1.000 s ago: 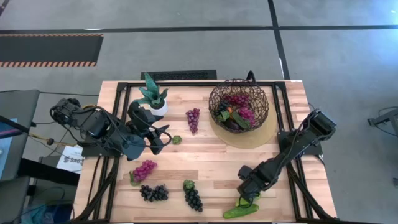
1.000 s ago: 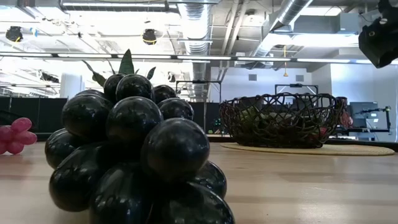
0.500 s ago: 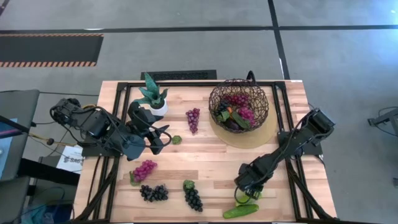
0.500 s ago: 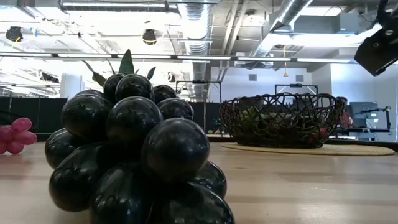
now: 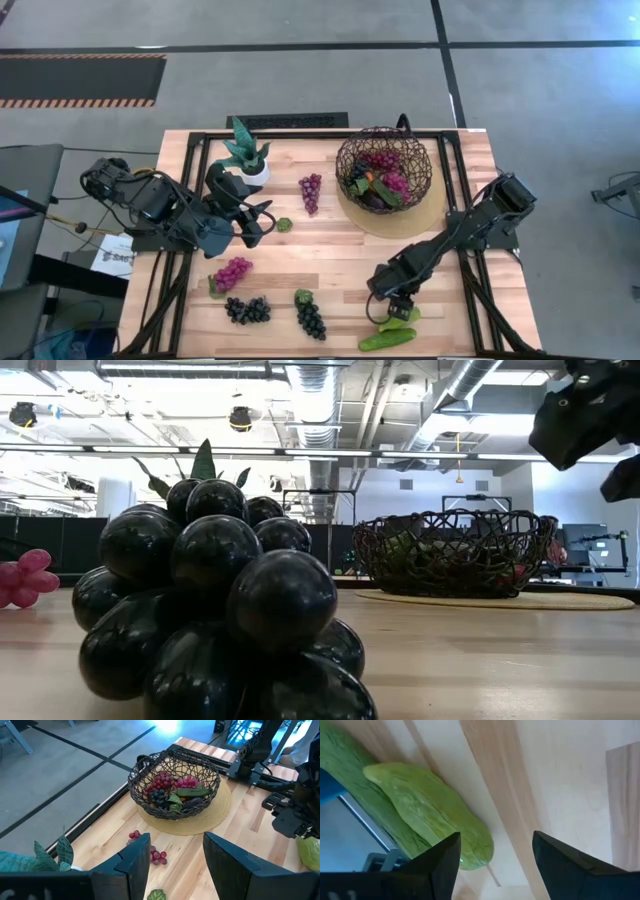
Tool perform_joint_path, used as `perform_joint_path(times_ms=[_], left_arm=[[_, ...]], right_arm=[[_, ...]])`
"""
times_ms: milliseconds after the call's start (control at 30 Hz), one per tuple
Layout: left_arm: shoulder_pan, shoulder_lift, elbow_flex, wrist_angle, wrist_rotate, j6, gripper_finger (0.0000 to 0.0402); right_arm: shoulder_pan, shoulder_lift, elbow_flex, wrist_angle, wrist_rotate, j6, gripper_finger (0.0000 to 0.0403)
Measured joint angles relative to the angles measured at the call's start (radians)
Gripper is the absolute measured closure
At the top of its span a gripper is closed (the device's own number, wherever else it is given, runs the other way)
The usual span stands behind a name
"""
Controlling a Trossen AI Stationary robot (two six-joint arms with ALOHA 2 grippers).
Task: Build produce basket
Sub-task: Put the green cucumber into the black wire basket
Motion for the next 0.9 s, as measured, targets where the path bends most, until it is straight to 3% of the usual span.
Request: perform_joint_path(times_ms=[267, 533, 767, 900], left_arm=[[0.0, 0.0, 0.0, 0.0, -0.001, -0.001, 0.0231], [0.0, 0.0, 0.0, 0.0, 0.001, -0.001, 0.0231], [0.0, 0.0, 0.0, -0.003, 0.001, 0.0, 0.0231], [0.0, 0.0, 0.0, -0.008, 0.002, 0.0, 0.0231]], right_arm=[[0.0, 0.0, -0.001, 0.02, 0.019, 0.149, 0.0137], [0.0, 0.065, -0.003, 0.02, 0.02, 0.15, 0.0137], [0.003, 0.13, -0.002, -0.003, -0.183, 0.046, 0.0137], [0.003, 0.13, -0.001, -0.004, -0.179, 0.013, 0.0137]])
